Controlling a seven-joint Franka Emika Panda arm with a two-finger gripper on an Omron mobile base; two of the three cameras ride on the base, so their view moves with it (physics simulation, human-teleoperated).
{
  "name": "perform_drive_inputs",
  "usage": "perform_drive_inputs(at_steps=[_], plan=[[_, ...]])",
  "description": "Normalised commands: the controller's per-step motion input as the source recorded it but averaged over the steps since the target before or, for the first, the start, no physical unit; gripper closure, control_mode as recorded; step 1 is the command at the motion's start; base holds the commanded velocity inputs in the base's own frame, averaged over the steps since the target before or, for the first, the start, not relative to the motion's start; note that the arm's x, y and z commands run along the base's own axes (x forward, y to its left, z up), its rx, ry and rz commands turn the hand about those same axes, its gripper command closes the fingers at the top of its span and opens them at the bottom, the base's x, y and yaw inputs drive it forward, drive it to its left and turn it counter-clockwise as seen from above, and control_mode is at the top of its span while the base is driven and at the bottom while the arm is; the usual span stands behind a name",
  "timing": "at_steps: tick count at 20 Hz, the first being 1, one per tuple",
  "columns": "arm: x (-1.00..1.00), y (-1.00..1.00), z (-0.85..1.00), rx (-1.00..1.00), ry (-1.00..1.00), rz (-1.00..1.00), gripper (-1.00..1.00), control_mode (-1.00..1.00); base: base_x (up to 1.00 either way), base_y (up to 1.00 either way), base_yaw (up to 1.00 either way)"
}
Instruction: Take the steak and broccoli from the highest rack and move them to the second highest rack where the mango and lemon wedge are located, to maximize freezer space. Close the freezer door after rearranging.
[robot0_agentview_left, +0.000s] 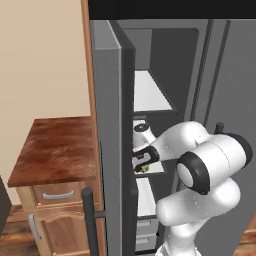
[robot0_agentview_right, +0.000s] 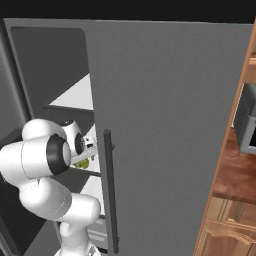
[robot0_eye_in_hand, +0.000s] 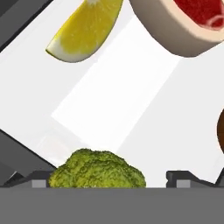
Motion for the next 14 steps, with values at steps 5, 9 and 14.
perform_drive_inputs(at_steps=[5, 9, 14], plan=[[0.25, 0.0, 0.0, 0.0, -0.09, 0.14, -1.0, -1.0, 0.0, 0.0, 0.0], [0.3, 0.0, -0.03, 0.0, -0.22, 0.18, -1.0, -1.0, 0.0, 0.0, 0.0], [0.23, 0.01, -0.02, 0.0, -0.27, 0.15, -1.0, -1.0, 0.0, 0.0, 0.0]])
